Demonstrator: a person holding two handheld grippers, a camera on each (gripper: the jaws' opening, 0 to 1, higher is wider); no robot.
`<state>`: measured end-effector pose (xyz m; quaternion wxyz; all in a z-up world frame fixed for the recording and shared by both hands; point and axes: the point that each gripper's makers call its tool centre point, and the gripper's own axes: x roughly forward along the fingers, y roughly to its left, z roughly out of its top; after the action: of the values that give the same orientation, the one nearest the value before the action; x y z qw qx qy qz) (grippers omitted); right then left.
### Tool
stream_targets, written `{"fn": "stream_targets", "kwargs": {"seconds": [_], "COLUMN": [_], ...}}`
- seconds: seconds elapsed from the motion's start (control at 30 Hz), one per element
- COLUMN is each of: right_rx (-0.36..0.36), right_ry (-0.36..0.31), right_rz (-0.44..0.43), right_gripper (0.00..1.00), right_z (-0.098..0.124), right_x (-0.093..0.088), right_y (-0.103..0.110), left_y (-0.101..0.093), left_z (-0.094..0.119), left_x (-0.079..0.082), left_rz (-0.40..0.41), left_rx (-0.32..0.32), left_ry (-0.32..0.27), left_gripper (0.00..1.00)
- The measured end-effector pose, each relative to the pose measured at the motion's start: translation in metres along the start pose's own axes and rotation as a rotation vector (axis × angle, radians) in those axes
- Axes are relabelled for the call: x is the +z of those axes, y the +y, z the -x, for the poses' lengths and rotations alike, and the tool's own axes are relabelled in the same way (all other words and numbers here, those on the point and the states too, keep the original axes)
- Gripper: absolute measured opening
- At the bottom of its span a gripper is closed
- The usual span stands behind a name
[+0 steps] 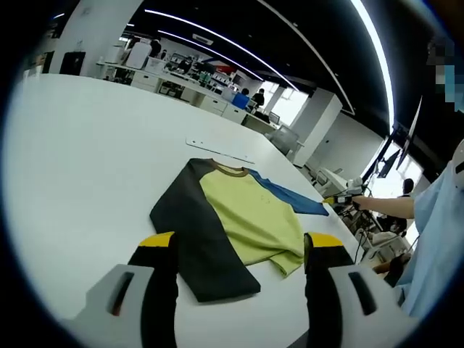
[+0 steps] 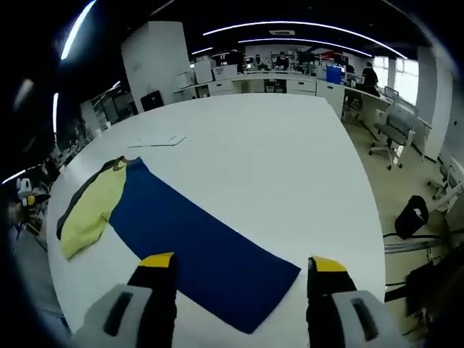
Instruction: Fold the garment on the visible template until the final outline fits inside the template.
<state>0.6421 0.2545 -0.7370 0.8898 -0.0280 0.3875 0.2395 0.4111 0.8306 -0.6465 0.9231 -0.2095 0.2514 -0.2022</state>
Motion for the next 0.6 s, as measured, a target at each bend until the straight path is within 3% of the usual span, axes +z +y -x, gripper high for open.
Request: {"fn": "stream_targets", "kwargs": {"seconds": [0.3,0.6], "right_rx": [0.058,0.068], "right_ry": [-0.005,-0.003], "right_rz": [0.03,0.058], "right_gripper": [0.92,0.93], "right_z": [0.007,0.017], "right_x": [0.002,0.001], "right_y": [0.022,0.038], "left_y": [-0.002,-0.008], "left_z": [0.0,-0.003], "left_x": [-0.003,-0.008], "left_rz": [0.022,0.025], "left_rx": [-0.01,-0.034], "left_ry": [-0.03,-0.038], "left_gripper": [0.68,0.67]}}
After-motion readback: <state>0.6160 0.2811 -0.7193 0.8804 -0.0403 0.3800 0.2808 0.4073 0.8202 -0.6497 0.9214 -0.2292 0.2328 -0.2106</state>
